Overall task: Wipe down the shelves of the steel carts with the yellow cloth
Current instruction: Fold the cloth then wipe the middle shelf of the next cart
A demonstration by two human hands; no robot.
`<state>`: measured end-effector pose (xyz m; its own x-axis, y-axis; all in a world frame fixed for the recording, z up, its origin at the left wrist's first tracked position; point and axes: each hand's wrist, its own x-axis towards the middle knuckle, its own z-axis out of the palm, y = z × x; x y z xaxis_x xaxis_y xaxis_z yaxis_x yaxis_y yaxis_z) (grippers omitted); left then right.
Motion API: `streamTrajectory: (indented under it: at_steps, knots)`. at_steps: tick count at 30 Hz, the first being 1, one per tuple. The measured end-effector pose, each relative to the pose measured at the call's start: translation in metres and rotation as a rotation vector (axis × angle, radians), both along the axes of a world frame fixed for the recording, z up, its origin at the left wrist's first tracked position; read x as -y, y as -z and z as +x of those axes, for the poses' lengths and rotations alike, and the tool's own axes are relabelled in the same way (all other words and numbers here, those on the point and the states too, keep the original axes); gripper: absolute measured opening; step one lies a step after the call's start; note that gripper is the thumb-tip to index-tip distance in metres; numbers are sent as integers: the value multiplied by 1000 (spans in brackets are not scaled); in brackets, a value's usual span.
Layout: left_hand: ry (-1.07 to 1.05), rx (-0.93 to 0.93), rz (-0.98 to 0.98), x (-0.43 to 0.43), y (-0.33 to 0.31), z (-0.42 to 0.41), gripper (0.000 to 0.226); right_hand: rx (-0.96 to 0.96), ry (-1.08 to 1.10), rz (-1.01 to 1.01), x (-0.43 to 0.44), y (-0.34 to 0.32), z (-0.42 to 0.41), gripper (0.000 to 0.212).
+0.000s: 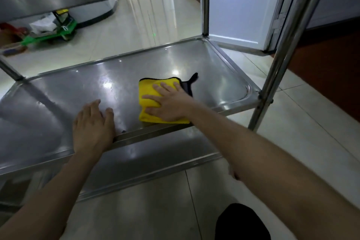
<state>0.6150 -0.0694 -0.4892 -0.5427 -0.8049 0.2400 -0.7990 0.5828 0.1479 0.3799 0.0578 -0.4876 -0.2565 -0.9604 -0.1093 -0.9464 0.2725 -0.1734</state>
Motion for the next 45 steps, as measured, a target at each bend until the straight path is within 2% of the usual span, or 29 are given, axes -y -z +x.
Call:
streamTrajectory:
  at_steps: [2, 6, 9, 11, 14, 17, 20, 25, 29, 31, 34, 38, 41, 45]
  knots:
    - [-4, -44, 41, -2, -5, 0, 65, -65, 81, 3, -31, -5, -44, 71]
    - [-6, -138, 51, -9, -7, -6, 74, -47, 439, 83, -104, -7, -133, 75]
    - [17, -156, 6, -13, -3, -10, 73, -55, 558, 79, -93, -5, -112, 76]
    - [27, -154, 9, -15, -4, -10, 72, -21, 439, 23, -54, -2, -49, 75]
    - [34, -150, 8, -14, -7, -9, 71, 14, 114, -27, -4, -1, 50, 73]
    - [29, -159, -4, -13, -6, -5, 68, 30, 14, -40, 1, -5, 67, 68]
    - [32, -139, 11, -12, -7, -3, 56, -18, 24, -33, -34, -1, 18, 69]
    - [111, 97, -44, -11, 0, 1, 56, -30, 358, 84, -85, -2, -122, 79]
    - [135, -149, -45, -15, 2, -5, 63, 7, 485, 109, -32, -8, -179, 97]
    - [192, -172, -69, -13, 9, -4, 62, 29, 518, 104, 17, -11, -185, 96]
    - [200, -194, -79, -6, 16, -2, 63, 34, 424, 81, 95, -16, -155, 88]
    - [175, -256, -102, -6, 18, -2, 69, 0, 135, 38, 155, -12, -56, 81]
    - [80, -359, -127, -12, 14, -4, 67, -7, -35, 21, 136, -13, -2, 75]
    - [11, -513, -125, -23, 8, -6, 58, 21, -222, -39, 48, -2, 38, 68]
